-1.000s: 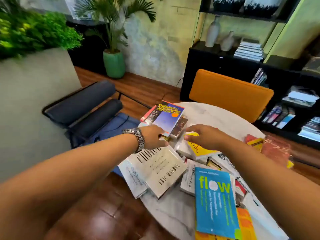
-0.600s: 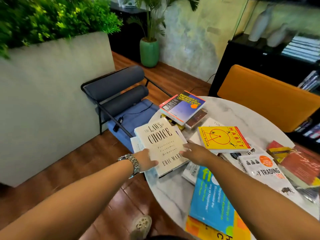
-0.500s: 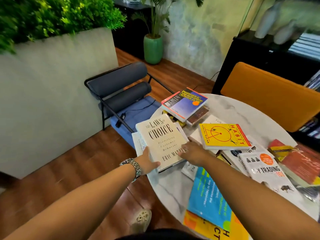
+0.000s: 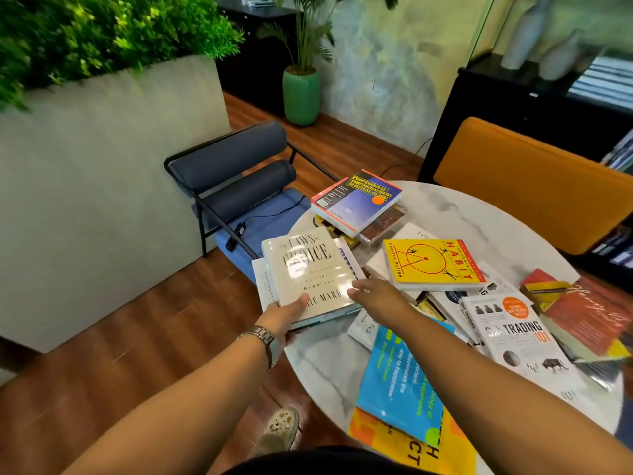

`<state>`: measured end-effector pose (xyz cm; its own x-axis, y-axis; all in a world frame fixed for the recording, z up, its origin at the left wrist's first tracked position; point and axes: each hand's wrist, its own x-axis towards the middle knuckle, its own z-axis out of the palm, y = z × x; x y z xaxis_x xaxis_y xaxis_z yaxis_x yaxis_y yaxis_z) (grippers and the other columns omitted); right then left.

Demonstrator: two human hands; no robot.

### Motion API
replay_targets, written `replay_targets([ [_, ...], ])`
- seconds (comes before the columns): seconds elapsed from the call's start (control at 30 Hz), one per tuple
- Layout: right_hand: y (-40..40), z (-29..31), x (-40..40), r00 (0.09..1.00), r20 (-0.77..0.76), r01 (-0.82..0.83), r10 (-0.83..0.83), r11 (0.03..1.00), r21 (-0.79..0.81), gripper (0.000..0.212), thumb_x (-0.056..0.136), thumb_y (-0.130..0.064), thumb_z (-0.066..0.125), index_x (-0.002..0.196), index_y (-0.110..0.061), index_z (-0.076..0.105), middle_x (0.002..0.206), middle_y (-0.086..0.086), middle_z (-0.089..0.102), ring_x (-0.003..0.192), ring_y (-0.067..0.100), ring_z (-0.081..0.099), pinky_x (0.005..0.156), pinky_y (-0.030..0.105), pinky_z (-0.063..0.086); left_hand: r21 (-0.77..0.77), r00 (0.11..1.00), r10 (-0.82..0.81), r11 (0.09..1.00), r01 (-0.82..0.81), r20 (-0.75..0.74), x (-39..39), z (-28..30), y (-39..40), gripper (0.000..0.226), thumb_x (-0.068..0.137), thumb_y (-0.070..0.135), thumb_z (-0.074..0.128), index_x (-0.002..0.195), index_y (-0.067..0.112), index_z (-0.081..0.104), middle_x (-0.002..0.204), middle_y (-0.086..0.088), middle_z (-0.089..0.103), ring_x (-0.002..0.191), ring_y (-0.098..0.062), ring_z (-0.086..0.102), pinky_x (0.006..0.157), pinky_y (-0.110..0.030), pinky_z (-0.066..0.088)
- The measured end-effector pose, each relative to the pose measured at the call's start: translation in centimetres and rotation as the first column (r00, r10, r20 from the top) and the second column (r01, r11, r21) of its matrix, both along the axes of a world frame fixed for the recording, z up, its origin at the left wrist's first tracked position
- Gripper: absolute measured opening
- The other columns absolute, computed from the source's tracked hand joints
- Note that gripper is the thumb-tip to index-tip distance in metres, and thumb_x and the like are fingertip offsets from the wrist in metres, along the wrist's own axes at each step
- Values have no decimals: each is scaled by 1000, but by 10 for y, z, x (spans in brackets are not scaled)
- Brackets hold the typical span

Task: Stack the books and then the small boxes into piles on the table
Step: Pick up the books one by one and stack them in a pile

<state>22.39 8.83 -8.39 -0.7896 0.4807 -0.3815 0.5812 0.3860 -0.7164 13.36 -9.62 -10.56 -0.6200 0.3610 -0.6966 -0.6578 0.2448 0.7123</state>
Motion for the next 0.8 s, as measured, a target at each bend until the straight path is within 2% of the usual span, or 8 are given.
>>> replay_targets([
  [0.13,4,19,1,982,-116,130,-147,980,-149,31,94,-34,54,117,-18,66,120,3,66,107,21,60,94,37,48,48,999,43,998,-44,21,-7,13,-2,30,85,34,68,108,16,62,78,1,67,50,-8,53,38,-16,30],
  [0.23,7,25,8,961,-146,199,-236,952,-232,38,93,-38,56,125,-17,61,125,4,62,111,24,58,97,41,47,94,998,51,994,-54,32,-8,25,-2,22,86,35,67,101,19,64,77,2,65,51,-8,49,37,-16,29],
  [0.3,5,28,14,952,-128,223,-278,917,-332,42,93,-44,55,128,-19,57,126,4,61,109,25,60,92,40,49,136,998,44,989,-51,50,-5,30,-3,20,86,35,67,99,21,65,78,3,65,49,-7,50,37,-15,30],
  [0.43,7,34,30,940,-93,195,-329,740,-644,36,96,-48,49,117,-23,61,117,7,69,103,31,66,87,44,52,196,998,-52,979,57,-30,4,38,4,21,88,31,64,104,17,64,75,2,65,53,-9,49,39,-16,34],
  [0.5,12,37,40,917,-90,209,-389,659,-723,36,96,-46,49,117,-20,62,111,8,71,97,30,67,79,43,55,214,987,-126,966,146,-103,8,43,11,21,89,28,63,107,18,62,76,3,69,60,-10,52,44,-18,36],
  [0.6,19,39,56,874,-38,311,-484,618,-722,32,94,-39,56,115,-15,60,100,7,71,82,25,68,62,36,56,220,956,-251,934,280,-154,13,51,27,30,90,25,61,119,16,58,96,-3,71,71,-11,63,51,-20,42],
  [0.7,31,31,70,830,-39,396,-556,637,-662,39,93,-40,58,117,-10,60,95,10,72,66,24,66,48,27,49,249,929,-349,895,370,-125,14,58,54,26,93,18,56,119,10,56,97,-9,69,57,-5,67,42,-17,45],
  [0.8,48,27,79,761,-49,473,-647,606,-640,41,93,-42,58,117,-9,61,97,13,73,61,24,66,41,24,45,229,874,-467,843,486,-134,9,59,88,28,94,19,55,121,9,56,101,-10,68,54,-2,65,40,-13,44],
])
